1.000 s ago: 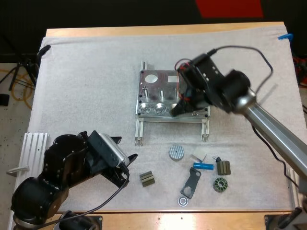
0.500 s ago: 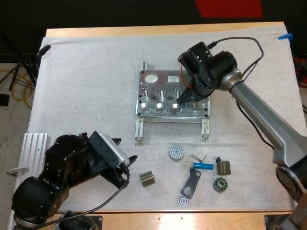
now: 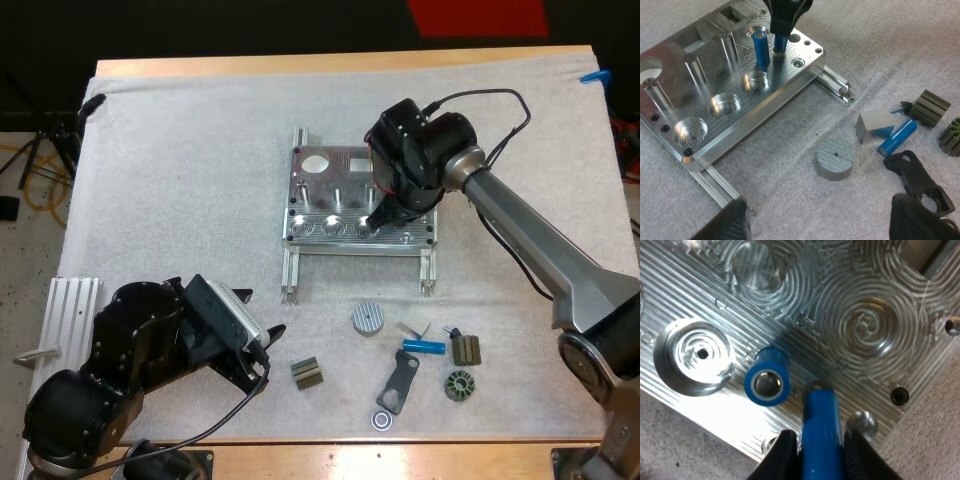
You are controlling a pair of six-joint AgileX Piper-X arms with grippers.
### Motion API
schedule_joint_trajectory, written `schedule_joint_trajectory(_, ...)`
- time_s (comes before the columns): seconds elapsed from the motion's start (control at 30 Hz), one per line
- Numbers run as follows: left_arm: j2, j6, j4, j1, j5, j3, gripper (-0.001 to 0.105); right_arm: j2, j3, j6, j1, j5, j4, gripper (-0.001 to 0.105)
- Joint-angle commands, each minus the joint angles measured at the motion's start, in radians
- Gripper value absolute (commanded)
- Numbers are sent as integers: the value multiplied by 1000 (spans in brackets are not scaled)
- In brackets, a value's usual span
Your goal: Load cells from left to right
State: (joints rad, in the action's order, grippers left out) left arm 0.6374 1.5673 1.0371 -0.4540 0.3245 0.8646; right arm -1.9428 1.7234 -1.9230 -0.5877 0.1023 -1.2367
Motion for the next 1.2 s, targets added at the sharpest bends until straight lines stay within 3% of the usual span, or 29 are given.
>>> schedule_joint_trajectory(0.0, -1, -1, -3, 0, 2, 7, 59, 4, 4, -13, 2, -3, 4, 0)
schedule_joint_trajectory(1.17, -1, -1, -3, 0, 2, 7, 59, -26, 4, -19, 21, -3, 46, 0)
